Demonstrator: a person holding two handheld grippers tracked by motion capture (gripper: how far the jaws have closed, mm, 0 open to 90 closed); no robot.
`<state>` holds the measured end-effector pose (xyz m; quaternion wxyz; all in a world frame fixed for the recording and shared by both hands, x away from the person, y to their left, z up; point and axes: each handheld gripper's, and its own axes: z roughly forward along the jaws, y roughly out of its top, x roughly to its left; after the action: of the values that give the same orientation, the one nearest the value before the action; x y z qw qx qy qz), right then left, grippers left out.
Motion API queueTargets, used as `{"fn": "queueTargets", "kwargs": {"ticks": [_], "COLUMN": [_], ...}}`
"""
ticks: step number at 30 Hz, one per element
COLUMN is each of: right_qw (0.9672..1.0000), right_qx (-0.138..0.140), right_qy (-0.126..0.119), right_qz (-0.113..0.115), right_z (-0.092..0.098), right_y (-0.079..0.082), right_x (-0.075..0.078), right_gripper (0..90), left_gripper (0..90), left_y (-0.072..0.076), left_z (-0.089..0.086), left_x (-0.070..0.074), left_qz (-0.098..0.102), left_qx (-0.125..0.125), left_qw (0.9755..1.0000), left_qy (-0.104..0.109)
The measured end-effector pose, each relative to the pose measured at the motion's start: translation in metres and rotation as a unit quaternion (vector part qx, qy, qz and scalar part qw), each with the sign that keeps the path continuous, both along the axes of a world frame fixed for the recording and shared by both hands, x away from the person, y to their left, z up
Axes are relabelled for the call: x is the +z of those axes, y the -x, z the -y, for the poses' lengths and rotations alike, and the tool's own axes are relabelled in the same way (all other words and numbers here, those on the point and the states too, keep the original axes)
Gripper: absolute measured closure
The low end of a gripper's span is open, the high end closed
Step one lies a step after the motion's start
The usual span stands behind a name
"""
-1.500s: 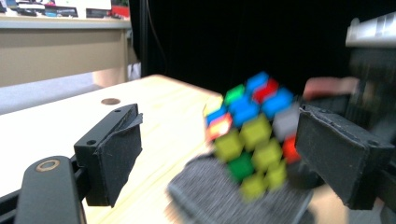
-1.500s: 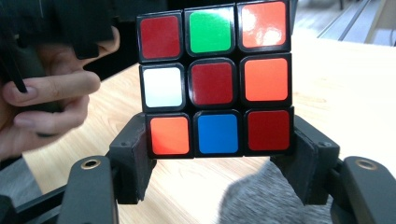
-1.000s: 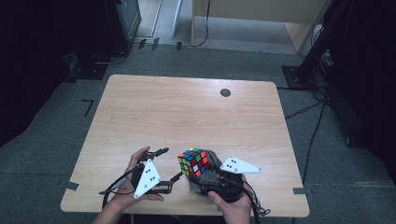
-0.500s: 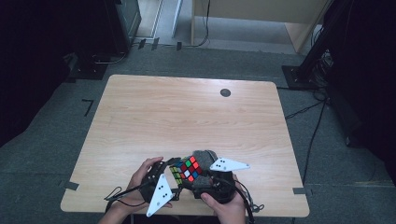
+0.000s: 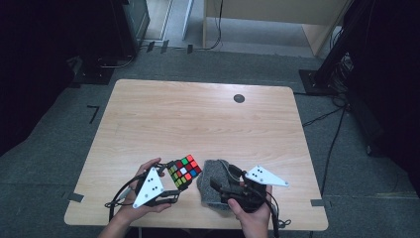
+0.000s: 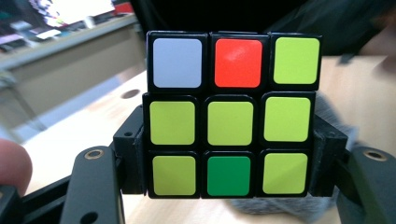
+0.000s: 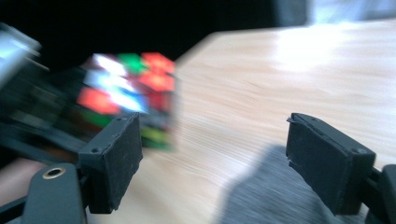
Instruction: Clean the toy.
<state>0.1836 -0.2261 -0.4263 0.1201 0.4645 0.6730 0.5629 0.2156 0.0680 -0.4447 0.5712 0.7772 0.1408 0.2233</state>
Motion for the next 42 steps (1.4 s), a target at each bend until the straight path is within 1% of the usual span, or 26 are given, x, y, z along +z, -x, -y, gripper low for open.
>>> {"fn": "queueTargets", "kwargs": {"ticks": [1, 2, 3, 4, 5, 6, 7, 8, 9, 11, 13, 16, 18, 19, 21, 23, 25, 27, 30, 32, 35, 37, 38, 40, 41, 42], "right_qw": [0.9994, 0.9974, 0.9956, 0.9919, 0.9898, 0.9865, 0.9844, 0.9810, 0.9779, 0.9726, 0.9712, 0.9741, 0.9728, 0.9730, 0.9761, 0.9833, 0.9917, 0.9967, 0.9992, 0.9979, 0.9953, 0.9951, 0.9954, 0.9974, 0.9984, 0.9974], "right_qx": [-0.015, -0.029, -0.035, -0.042, -0.043, -0.042, -0.041, -0.037, -0.035, -0.028, -0.018, -0.024, -0.025, -0.024, -0.025, -0.025, -0.023, -0.018, 0.000, 0.024, 0.048, 0.063, 0.065, 0.048, 0.027, 0.002], "right_qy": [0.030, 0.066, 0.087, 0.120, 0.136, 0.155, 0.165, 0.180, 0.194, 0.217, 0.222, 0.206, 0.211, 0.210, 0.193, 0.154, 0.106, 0.074, 0.027, 0.014, 0.014, 0.016, 0.015, 0.005, 0.022, 0.060], "right_qz": [0.002, 0.004, 0.003, -0.002, -0.009, -0.029, -0.043, -0.061, -0.069, -0.078, -0.084, -0.090, -0.093, -0.093, -0.097, -0.093, -0.069, -0.029, 0.028, 0.058, 0.083, 0.075, 0.068, 0.054, 0.044, 0.041], "right_z": [-0.001, -0.004, -0.006, -0.008, -0.010, -0.012, -0.014, -0.016, -0.017, -0.019, -0.019, -0.015, -0.013, -0.012, -0.009, -0.004, 0.001, 0.004, 0.003, -0.005, -0.018, -0.025, -0.026, -0.022, -0.019, -0.016], "right_y": [-0.002, -0.004, -0.006, -0.008, -0.010, -0.014, -0.016, -0.020, -0.021, -0.023, -0.024, -0.025, -0.023, -0.022, -0.022, -0.020, -0.015, -0.008, 0.007, 0.017, 0.027, 0.027, 0.025, 0.020, 0.017, 0.014], "right_x": [-0.007, -0.016, -0.021, -0.030, -0.035, -0.043, -0.048, -0.056, -0.062, -0.072, -0.080, -0.087, -0.084, -0.084, -0.080, -0.071, -0.056, -0.035, -0.001, 0.016, 0.028, 0.024, 0.020, 0.010, 0.006, 0.000], "right_gripper": [18.7, 19.0, 19.8, 20.3, 21.2, 21.7, 21.7, 21.9, 24.4, 36.2, 44.0, 55.8, 69.3, 71.8, 75.3, 75.6, 75.6, 75.4, 75.2, 75.0, 74.7, 74.4, 74.2, 74.3, 74.3, 74.2], "left_gripper": [33.6, 33.7, 33.6, 33.6, 33.6, 33.6, 33.6, 33.6, 33.6, 33.6, 33.6, 33.5, 33.5, 33.5, 33.5, 33.5, 33.5, 33.5, 33.5, 33.5, 33.5, 33.5, 33.5, 33.5, 33.5, 33.5], "left_y": [-0.001, -0.002, -0.003, -0.003, -0.004, -0.004, -0.004, -0.004, -0.004, -0.006, -0.006, -0.007, -0.009, -0.010, -0.010, -0.010, -0.009, -0.007, -0.003, 0.000, 0.005, 0.009, 0.010, 0.010, 0.008, 0.007], "left_z": [-0.003, -0.004, -0.005, -0.005, -0.005, -0.005, -0.004, -0.003, -0.003, -0.003, -0.003, -0.005, -0.005, -0.005, -0.004, -0.002, 0.001, 0.005, 0.013, 0.018, 0.024, 0.025, 0.026, 0.025, 0.022, 0.019], "left_x": [0.001, 0.001, 0.002, 0.002, 0.002, 0.001, 0.000, 0.000, -0.001, -0.001, 0.000, 0.000, -0.001, -0.001, -0.003, -0.004, -0.006, -0.008, -0.011, -0.012, -0.011, -0.008, -0.007, -0.007, -0.006, -0.004], "left_qz": [-0.009, -0.012, -0.019, -0.022, -0.021, -0.023, -0.026, -0.025, -0.026, -0.031, -0.033, -0.040, -0.046, -0.050, -0.054, -0.061, -0.059, -0.059, -0.056, -0.052, -0.046, -0.041, -0.037, -0.036, -0.042, -0.048], "left_qx": [-0.006, -0.006, -0.011, -0.013, -0.009, -0.010, -0.012, -0.009, -0.009, -0.018, -0.015, -0.012, -0.011, -0.012, -0.012, -0.020, -0.022, -0.029, -0.038, -0.046, -0.056, -0.063, -0.060, -0.057, -0.064, -0.067], "left_qw": [0.9999, 0.9998, 0.9997, 0.9996, 0.9997, 0.9997, 0.9996, 0.9996, 0.9996, 0.9993, 0.9993, 0.9991, 0.9988, 0.9986, 0.9985, 0.9980, 0.9979, 0.9976, 0.9970, 0.9966, 0.9964, 0.9964, 0.9965, 0.9967, 0.9966, 0.9965], "left_qy": [0.009, 0.011, 0.012, 0.011, 0.007, 0.006, 0.002, 0.001, 0.001, 0.006, 0.010, 0.013, 0.012, 0.009, 0.004, 0.000, -0.013, -0.022, -0.037, -0.045, -0.045, -0.040, -0.045, -0.046, -0.031, -0.014]}}
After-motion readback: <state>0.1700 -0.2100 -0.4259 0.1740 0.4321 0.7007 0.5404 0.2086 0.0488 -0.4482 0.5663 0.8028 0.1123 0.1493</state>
